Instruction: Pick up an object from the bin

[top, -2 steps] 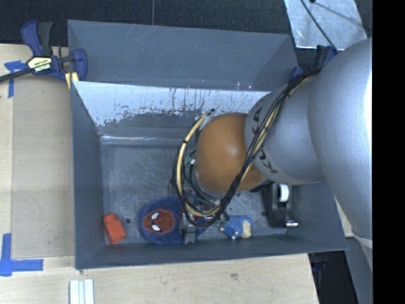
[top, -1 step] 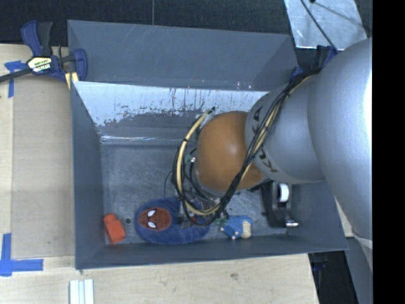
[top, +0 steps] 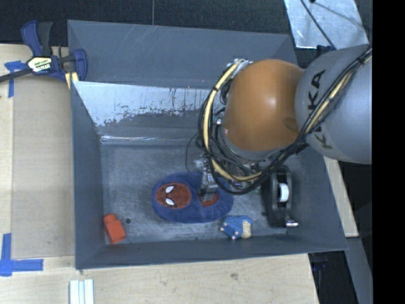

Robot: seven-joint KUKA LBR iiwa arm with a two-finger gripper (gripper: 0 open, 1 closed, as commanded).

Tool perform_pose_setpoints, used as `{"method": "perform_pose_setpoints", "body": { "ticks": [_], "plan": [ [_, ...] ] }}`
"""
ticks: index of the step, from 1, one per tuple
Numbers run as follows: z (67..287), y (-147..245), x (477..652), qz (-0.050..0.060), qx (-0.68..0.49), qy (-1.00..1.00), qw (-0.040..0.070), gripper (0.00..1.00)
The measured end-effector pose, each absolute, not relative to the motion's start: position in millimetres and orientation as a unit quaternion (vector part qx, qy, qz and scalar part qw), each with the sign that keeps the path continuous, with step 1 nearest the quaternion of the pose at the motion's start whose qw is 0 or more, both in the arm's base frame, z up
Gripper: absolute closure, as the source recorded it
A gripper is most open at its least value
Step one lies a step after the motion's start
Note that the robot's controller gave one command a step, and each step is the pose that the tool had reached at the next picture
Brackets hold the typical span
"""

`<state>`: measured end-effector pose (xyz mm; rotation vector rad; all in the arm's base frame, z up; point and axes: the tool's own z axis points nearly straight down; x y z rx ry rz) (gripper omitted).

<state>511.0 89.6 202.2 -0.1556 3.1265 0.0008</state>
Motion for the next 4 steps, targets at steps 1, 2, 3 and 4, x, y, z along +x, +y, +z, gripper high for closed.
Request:
{"method": "perform_pose_setpoints", "body": {
  "ticks": [1,2,3,4],
  "plan": [
    [70.2,83.9,495.1,0.000,-0.219,0.976,0.006,1.00],
    [77.9,164.7,515.5,0.001,-0.141,0.990,0.003,1.00],
    [71.2,193.3,563.3,-0.002,-0.268,0.963,0.001,1.00],
    [71.4,194.8,563.2,0.000,-0.266,0.964,0.003,0.00]
  ]
}}
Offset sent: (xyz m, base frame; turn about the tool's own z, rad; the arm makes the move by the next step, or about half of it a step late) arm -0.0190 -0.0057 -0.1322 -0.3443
